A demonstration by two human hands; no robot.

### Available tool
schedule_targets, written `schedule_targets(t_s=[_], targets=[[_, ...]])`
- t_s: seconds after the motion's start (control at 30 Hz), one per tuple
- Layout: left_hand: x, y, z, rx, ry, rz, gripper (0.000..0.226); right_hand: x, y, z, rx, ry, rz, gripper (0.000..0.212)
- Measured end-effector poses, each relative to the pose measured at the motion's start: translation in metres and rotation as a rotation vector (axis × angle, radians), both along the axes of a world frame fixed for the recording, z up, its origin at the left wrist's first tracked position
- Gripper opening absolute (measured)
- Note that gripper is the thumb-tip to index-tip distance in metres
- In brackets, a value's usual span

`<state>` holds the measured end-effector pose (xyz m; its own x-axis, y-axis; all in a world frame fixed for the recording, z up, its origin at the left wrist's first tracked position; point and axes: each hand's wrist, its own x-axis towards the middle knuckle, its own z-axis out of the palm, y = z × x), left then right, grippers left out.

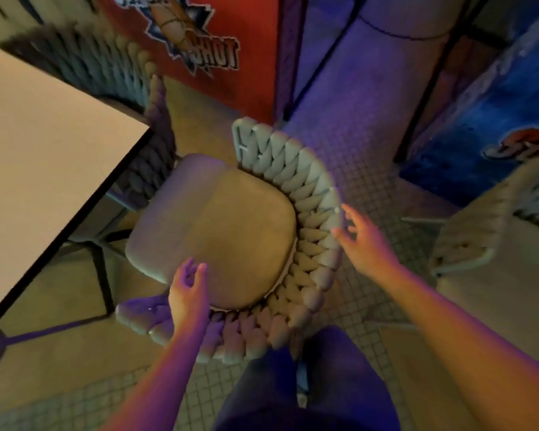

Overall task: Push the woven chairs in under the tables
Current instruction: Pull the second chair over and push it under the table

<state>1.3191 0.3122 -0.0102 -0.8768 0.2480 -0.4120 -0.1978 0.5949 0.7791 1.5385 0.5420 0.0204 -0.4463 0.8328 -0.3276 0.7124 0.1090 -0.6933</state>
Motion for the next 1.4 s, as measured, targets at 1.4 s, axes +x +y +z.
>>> schedule_targets(t_s=[1.4], targets=[[0.050,-0.208,-0.093,-0.620,-0.230,0.690,0.061,-0.154,0.080,-0.107,0.098,-0.289,0.642,0.091]])
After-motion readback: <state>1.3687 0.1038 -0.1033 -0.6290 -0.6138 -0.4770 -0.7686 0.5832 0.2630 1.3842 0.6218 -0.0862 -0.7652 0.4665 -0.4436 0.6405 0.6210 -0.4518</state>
